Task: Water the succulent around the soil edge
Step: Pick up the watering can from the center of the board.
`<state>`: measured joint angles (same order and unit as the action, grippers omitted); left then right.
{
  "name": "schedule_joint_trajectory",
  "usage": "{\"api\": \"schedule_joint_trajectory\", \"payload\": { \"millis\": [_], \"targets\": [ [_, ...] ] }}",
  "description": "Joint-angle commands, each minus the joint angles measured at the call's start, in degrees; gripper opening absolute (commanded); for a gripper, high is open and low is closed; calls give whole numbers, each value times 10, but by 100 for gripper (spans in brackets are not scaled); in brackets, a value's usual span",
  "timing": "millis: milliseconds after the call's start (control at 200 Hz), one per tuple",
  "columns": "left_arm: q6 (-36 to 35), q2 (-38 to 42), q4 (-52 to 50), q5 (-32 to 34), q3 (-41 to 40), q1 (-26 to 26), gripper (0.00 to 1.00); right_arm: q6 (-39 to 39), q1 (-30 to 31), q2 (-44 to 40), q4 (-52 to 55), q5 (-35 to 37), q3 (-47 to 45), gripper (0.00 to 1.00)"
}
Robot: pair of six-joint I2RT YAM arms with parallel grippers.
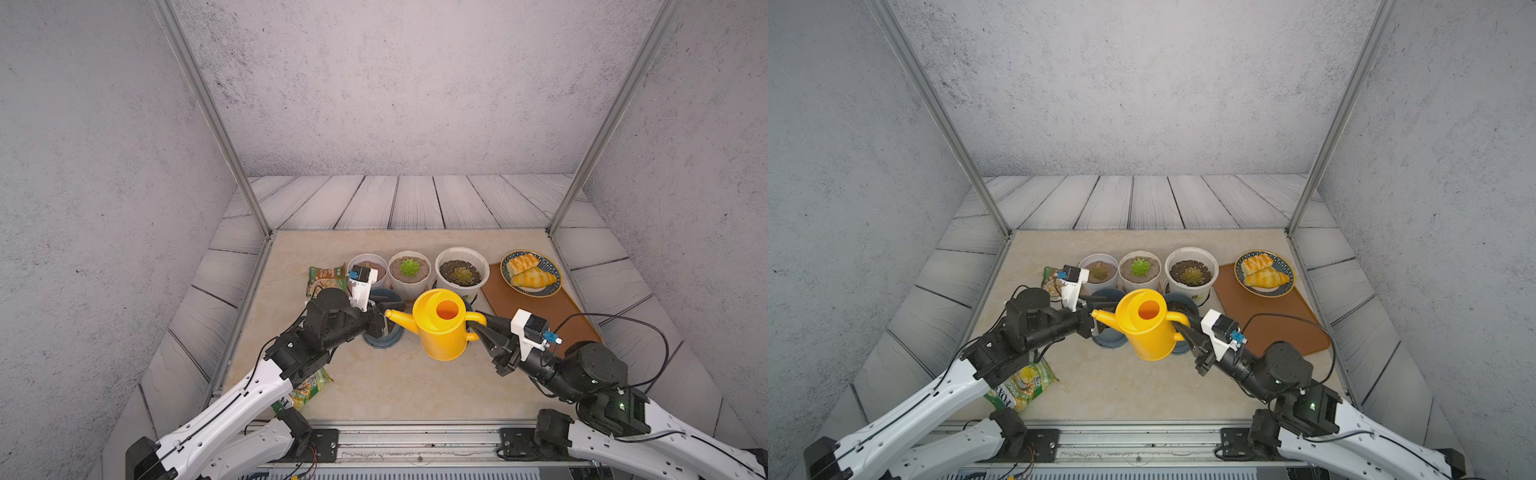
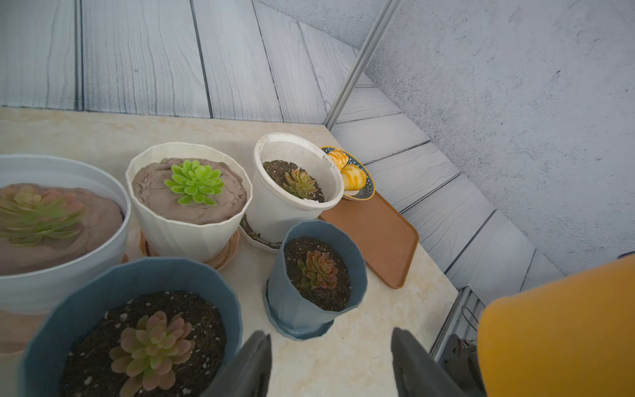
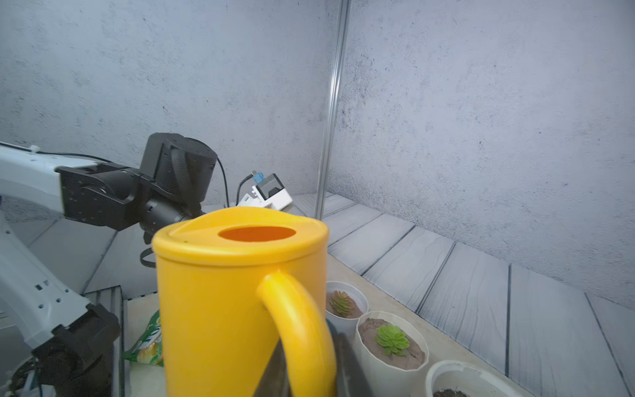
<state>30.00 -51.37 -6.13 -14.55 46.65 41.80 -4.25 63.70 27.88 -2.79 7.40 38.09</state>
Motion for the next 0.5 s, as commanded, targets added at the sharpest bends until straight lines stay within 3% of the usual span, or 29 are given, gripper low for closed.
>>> {"api": "schedule_joint_trajectory", "payload": {
  "millis": [0,250,360,495],
  "targets": [
    [7,19,-10,-24,32,2,60,23,3,8,-64,-24,-2,0],
    [-84,109,-152,100,87,1,64,22,3,-26,71,80,47,0],
    [-79,119,-151,91,101,1,64,21,3,-36,108,103,53,0],
    [-58,87,-122,30,127,2,63,29,3,-26,144,101,69,0]
  ]
}}
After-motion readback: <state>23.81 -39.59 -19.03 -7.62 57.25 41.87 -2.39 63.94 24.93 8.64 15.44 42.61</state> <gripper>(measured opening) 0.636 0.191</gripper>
